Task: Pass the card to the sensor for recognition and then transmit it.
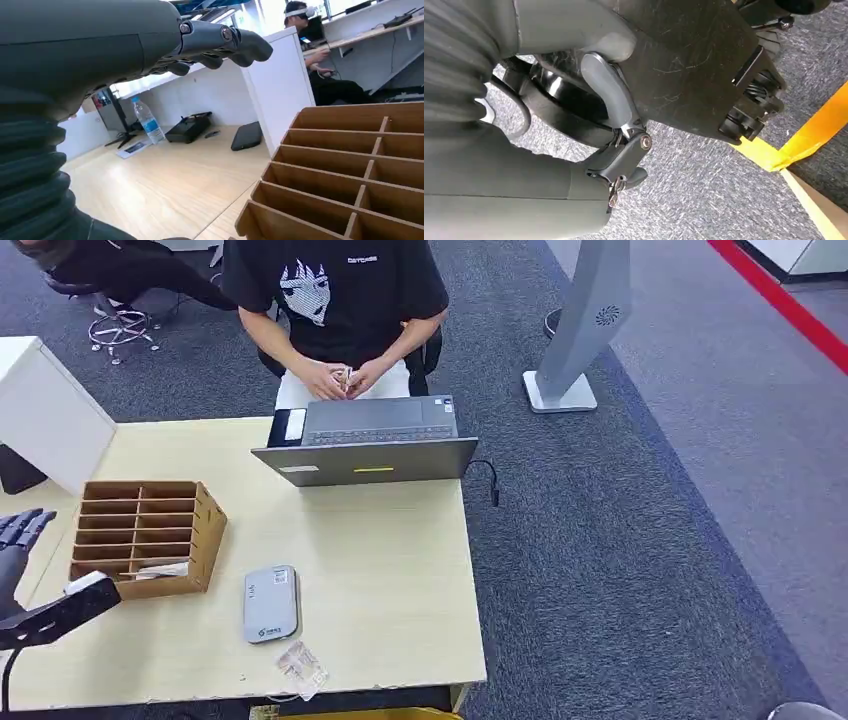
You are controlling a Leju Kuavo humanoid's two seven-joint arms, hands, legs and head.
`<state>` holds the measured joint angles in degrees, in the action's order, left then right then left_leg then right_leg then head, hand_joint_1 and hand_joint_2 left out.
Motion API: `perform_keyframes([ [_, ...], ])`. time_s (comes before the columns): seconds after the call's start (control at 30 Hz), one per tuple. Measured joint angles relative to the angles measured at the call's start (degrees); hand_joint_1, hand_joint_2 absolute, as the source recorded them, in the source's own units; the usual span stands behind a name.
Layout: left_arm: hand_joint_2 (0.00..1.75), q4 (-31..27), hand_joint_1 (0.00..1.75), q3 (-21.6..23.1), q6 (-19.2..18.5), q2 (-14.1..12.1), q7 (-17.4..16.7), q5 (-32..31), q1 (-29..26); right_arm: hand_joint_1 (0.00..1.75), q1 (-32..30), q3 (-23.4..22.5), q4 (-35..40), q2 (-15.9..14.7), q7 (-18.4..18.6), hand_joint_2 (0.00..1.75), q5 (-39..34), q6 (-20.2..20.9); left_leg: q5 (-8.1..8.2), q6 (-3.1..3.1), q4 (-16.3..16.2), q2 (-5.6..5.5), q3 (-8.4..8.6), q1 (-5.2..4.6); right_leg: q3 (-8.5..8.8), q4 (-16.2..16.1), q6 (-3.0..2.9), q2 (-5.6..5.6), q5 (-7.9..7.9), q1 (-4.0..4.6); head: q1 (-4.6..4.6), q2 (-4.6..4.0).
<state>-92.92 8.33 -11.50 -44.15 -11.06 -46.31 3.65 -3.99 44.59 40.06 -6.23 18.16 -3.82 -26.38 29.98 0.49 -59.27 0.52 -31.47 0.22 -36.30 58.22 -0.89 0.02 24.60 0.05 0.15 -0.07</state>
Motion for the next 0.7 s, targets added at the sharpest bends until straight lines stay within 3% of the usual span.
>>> perform_keyframes([
  [0.23,1.75,0.7,0.00,1.4,0.2,0.4,0.0,0.2,0.6,0.00,0.1,0.0,-0.5,0.3,0.0,1.75,1.6,0.0,0.00,0.00,0.0,0.00,0.00,-0.01,0.00,0.0,0.00,0.00,0.00,-0.01,0.02,-0.02],
  [0.7,1.75,6.9,0.00,3.6,2.1,5.5,3.4,5.5,0.9,0.00,0.4,0.0,-0.6,0.4,1.0,1.75,4.2,-1.2,0.00,0.00,0.0,0.00,0.00,-0.01,0.00,0.0,0.00,0.00,0.00,-0.01,0.02,0.00],
])
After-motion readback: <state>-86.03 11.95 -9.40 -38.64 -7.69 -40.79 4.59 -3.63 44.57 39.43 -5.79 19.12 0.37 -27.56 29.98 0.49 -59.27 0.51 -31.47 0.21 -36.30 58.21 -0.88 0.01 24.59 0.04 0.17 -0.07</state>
